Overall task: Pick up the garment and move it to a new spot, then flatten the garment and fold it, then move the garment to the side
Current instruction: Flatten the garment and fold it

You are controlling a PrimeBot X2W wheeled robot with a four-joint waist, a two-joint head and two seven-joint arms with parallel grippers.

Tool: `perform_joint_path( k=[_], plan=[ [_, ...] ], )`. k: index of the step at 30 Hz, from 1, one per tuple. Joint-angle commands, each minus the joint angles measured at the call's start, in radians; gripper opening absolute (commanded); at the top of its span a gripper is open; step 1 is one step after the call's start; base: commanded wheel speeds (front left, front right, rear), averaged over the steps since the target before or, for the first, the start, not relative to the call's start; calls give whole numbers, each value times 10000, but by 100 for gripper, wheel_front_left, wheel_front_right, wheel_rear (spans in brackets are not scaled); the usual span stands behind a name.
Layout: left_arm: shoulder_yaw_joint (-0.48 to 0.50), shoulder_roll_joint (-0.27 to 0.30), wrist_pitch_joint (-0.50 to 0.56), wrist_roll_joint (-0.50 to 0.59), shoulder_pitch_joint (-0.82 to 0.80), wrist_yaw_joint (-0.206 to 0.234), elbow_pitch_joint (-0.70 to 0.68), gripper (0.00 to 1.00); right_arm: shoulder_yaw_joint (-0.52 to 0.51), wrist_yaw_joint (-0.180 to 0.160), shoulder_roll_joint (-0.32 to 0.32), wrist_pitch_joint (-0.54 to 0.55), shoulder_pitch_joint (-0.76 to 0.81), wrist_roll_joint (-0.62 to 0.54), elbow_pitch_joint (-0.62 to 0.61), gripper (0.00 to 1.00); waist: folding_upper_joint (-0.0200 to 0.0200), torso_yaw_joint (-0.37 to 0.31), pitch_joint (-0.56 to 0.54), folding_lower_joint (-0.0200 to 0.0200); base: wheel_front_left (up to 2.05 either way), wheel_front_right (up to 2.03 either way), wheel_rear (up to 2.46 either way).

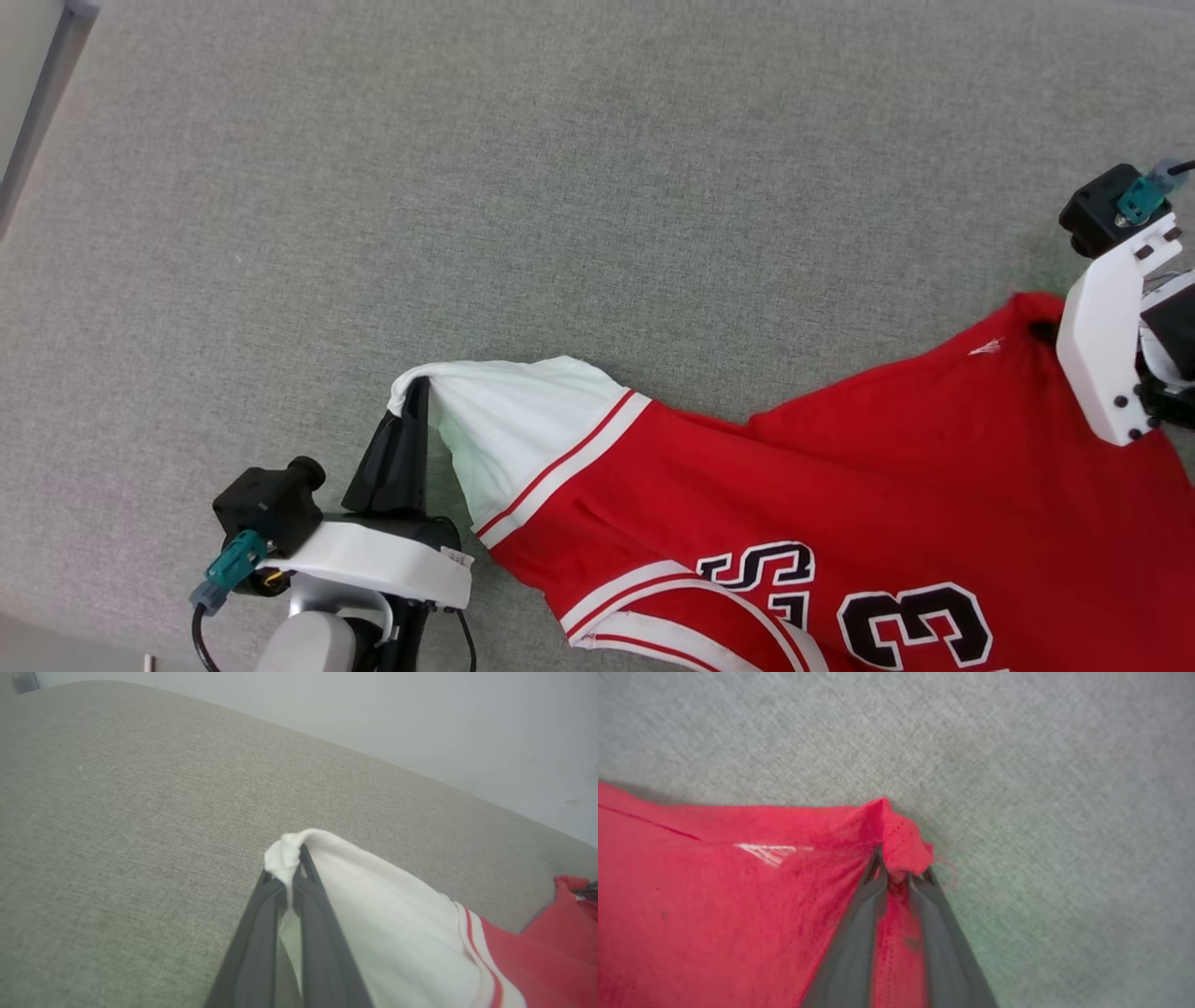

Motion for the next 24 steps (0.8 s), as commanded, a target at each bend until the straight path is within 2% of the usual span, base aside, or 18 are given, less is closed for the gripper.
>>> perform_joint_path(
  k=[1,7,14,24],
  plan=[
    [77,61,-43,86,3,-12,69,0,154,-8,248,-533,225,229,346,0,0,-122,-305,0,0,0,0],
    [179,271,-56,169,221,51,11,0,-80,-11,209,-2021,171,594,80,0,0,-390,-995,0,0,0,0],
    [333,870,209,341,191,86,-589,0,-570,-11,222,-3675,563,847,-490,0,0,-907,-1966,0,0,0,0],
    [506,1597,1037,677,-1429,210,-2174,0,-2350,-11,771,-4763,841,571,-1712,0,0,-1387,-2493,0,0,0,0]
  ],
)
